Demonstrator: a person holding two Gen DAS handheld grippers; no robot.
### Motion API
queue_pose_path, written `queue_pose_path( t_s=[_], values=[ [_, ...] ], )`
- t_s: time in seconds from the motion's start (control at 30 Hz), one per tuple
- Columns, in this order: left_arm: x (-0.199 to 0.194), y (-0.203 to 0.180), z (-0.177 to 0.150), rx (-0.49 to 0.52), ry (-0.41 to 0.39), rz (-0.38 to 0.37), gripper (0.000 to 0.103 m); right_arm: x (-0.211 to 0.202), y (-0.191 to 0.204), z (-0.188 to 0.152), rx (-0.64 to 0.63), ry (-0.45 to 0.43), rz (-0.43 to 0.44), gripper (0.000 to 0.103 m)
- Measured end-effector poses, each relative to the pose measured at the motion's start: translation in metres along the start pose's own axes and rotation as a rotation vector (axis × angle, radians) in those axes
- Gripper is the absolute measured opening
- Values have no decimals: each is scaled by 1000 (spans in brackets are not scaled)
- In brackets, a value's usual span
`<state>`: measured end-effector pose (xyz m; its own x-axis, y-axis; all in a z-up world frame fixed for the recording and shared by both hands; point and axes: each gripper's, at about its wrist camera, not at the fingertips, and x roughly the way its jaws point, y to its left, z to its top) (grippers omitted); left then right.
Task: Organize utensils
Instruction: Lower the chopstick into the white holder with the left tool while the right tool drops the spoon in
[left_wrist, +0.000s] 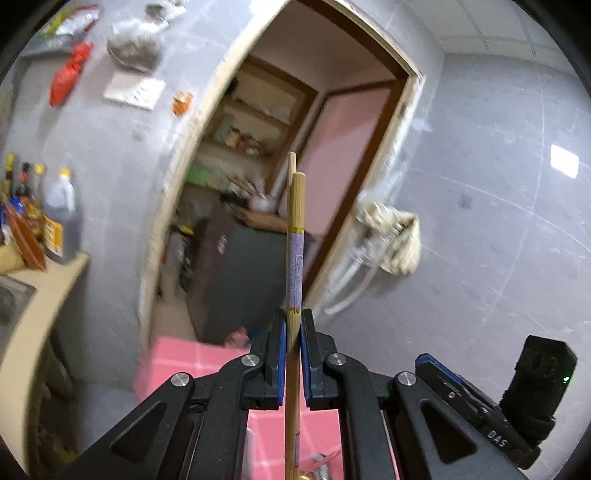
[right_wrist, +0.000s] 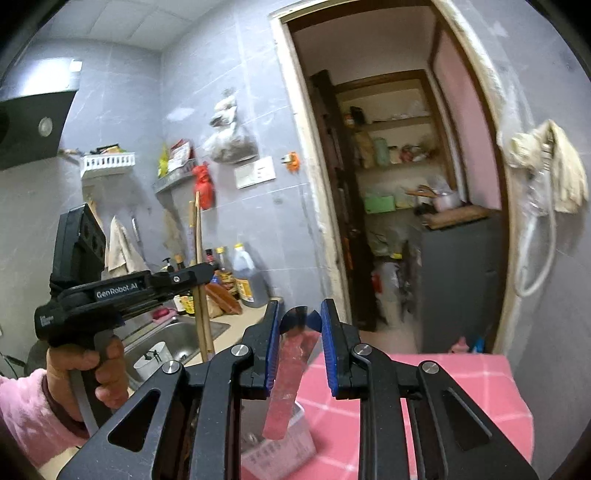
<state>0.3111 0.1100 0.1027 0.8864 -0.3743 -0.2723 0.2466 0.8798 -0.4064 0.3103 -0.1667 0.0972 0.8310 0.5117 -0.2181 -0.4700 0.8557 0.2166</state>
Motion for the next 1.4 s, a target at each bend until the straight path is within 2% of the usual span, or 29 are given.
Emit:
queue_pose_path(
  t_s=[0.2,0.3,0.4,0.7,0.93,1.0,1.03,1.07,1.13,1.23,1.3,1.37,1.4],
  values=[
    [7,29,-13,12,-70,47,7,47,25,-8,-69,41,21,19],
    [9,35,-28,50,-111,78,7,67,33,-24,-100,77,18,19],
    [13,36,-43,82,-120,96,7,83,36,-39,-107,110,22,20],
    [13,47,-85,86,-40,115,7,97,21,-77,-27,193,51,20],
    [7,53,-98,62,29,111,8,91,16,-85,30,195,65,21],
    [5,55,-99,47,45,105,10,84,14,-85,43,184,49,28],
    [3,55,-100,42,48,100,15,80,13,-85,49,175,37,32],
    [2,54,-101,39,51,95,26,76,12,-83,53,167,22,36],
    [-1,53,-102,31,53,93,40,65,10,-83,61,152,-13,37],
    [-3,50,-102,26,54,94,44,43,7,-83,57,113,-89,43],
    [-7,45,-101,30,49,104,50,27,5,-80,56,81,-135,55],
    [-15,37,-102,40,21,121,66,9,3,-77,51,52,-188,61],
    [-19,35,-102,43,9,126,70,-1,2,-77,48,38,-217,66]
  ],
)
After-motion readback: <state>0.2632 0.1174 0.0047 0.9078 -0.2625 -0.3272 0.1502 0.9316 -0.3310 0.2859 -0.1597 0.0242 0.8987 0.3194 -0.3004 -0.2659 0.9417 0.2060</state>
